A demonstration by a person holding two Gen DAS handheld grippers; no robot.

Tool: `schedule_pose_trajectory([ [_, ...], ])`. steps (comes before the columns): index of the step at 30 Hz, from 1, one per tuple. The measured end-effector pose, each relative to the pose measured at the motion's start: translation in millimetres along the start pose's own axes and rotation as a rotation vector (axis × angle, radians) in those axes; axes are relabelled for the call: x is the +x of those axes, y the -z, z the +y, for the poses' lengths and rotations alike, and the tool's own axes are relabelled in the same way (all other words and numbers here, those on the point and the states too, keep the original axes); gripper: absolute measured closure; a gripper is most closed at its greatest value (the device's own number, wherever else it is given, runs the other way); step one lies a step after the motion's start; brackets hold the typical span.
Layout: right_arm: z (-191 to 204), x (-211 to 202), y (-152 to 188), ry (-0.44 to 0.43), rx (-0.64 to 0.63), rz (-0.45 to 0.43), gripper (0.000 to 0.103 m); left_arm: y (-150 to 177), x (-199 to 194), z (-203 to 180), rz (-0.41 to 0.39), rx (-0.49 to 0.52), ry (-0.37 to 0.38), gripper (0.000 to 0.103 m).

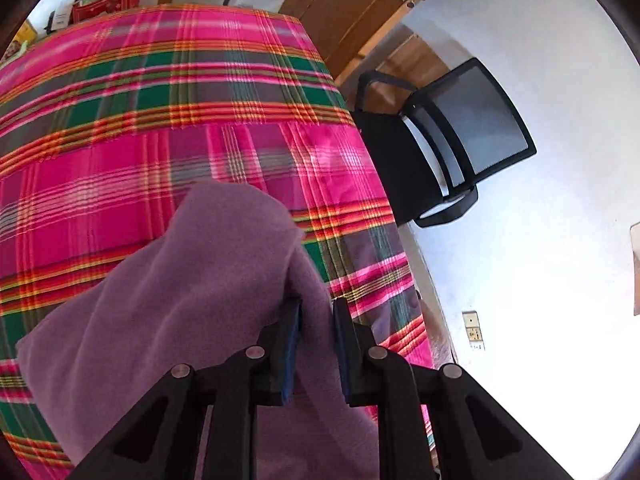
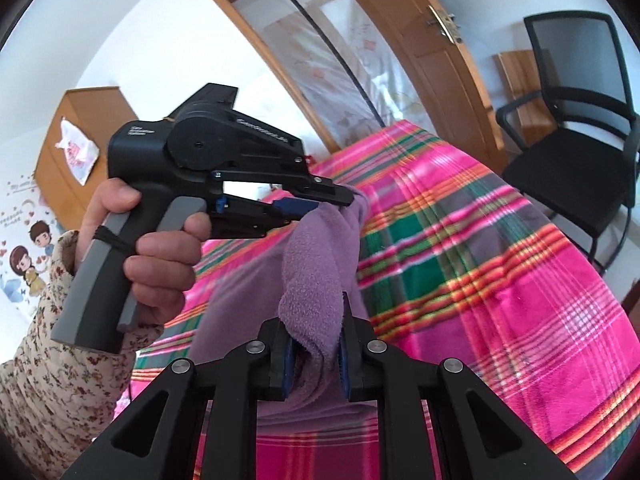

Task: Fold clothes
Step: 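Lift the lilac garment's edge with both grippers and fold it over, then release the garment from both grippers and lay the fold flat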

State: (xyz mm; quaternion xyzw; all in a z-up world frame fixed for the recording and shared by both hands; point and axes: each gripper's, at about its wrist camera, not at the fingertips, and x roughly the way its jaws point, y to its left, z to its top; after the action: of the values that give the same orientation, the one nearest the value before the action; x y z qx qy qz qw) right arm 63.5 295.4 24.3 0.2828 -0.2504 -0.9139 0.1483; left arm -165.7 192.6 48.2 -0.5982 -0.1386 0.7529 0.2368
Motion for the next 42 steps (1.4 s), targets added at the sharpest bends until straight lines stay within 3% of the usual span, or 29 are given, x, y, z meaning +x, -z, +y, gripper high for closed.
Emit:
schedule_pose_trajectory([
  [10, -26.0, 10.8, 9.2, 0.039, 0.058, 0.045, 0.084, 18.8, -18.1, -7.0, -0.010, 0.143, 0.020, 0.085],
  [14, -32.6, 10.2, 11.2, 0.058, 0.067, 0.055, 0.077, 38.4, -44.0, 8.6, -0.055, 0.171, 0.010, 0.084],
  [17, -38.8, 7.1, 12.7, 0.080, 0.080, 0.063, 0.074, 54.0, -64.9, 30.1, -0.096, 0.158, 0.000, 0.083],
  [20, -43.8, -0.7, 12.9, 0.113, 0.086, 0.060, 0.061, 73.7, -82.6, 60.5, -0.129, 0.112, -0.004, 0.079],
  [22, -45.0, -6.7, 12.0, 0.146, 0.078, 0.054, 0.058, 85.2, -88.3, 80.4, -0.133, 0.073, -0.012, 0.078],
  [27, -27.3, -18.6, 3.1, 0.208, -0.006, -0.012, 0.058, 117.1, -94.6, 117.7, -0.151, -0.008, 0.043, 0.078],
  [29, -12.1, -15.1, -0.3, 0.194, -0.076, -0.029, 0.058, 126.0, -94.5, 120.1, -0.156, -0.006, 0.045, 0.078],
  [33, 8.7, -0.3, 4.3, 0.158, -0.196, 0.004, 0.058, 140.9, -90.2, 117.0, -0.148, 0.037, 0.030, 0.075],
  [42, -9.9, 10.8, 26.6, 0.234, -0.209, 0.097, 0.059, 156.5, -82.8, 116.2, -0.139, 0.109, 0.023, 0.073],
])
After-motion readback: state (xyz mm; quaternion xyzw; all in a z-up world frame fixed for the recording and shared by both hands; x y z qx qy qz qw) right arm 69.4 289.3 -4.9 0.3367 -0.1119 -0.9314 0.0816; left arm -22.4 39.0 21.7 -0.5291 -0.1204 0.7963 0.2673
